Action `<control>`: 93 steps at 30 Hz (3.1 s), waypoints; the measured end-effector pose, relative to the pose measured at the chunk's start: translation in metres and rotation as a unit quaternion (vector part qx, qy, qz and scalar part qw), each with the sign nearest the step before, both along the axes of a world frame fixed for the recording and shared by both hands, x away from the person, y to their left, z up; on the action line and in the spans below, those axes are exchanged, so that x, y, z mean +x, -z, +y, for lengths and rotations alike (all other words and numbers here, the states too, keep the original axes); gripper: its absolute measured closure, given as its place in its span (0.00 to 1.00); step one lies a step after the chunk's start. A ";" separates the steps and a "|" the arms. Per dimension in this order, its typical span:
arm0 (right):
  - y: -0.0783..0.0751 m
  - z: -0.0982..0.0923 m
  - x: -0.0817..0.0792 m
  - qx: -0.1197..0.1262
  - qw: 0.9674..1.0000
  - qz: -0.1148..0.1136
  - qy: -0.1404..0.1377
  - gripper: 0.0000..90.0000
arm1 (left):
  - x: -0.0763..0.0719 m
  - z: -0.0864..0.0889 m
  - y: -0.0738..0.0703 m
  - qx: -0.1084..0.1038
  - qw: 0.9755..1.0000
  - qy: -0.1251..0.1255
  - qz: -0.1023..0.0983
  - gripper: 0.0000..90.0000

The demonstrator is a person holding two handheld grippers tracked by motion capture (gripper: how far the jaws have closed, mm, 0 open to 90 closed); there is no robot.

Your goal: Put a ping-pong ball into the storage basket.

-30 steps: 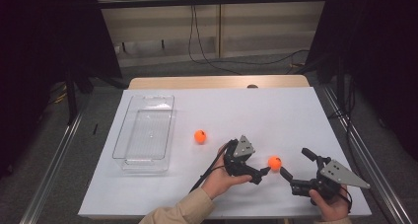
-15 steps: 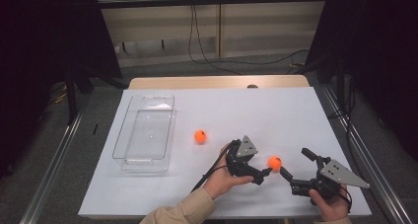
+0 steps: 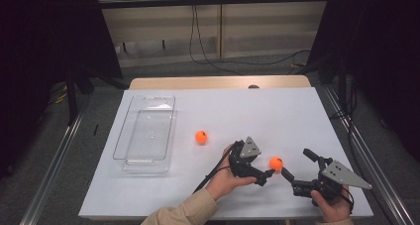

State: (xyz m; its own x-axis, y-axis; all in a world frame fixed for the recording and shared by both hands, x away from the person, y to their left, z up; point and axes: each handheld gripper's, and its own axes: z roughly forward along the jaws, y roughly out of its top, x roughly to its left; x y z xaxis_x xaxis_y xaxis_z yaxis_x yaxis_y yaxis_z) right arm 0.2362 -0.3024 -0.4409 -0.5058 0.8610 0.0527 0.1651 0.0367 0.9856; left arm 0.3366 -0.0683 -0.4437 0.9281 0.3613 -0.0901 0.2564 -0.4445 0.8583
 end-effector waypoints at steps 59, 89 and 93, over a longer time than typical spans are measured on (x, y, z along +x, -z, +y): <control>0.001 -0.001 0.001 0.000 1.000 0.002 0.003 0.03 | 0.006 -0.025 0.011 0.019 0.999 0.019 0.036 0.24; 0.001 -0.002 0.001 0.001 1.000 0.002 0.005 0.03 | 0.010 -0.043 0.015 0.056 0.997 0.037 0.037 0.45; 0.001 -0.001 0.001 0.000 1.000 0.002 0.004 0.03 | 0.010 -0.043 0.015 0.062 0.997 0.044 0.033 0.52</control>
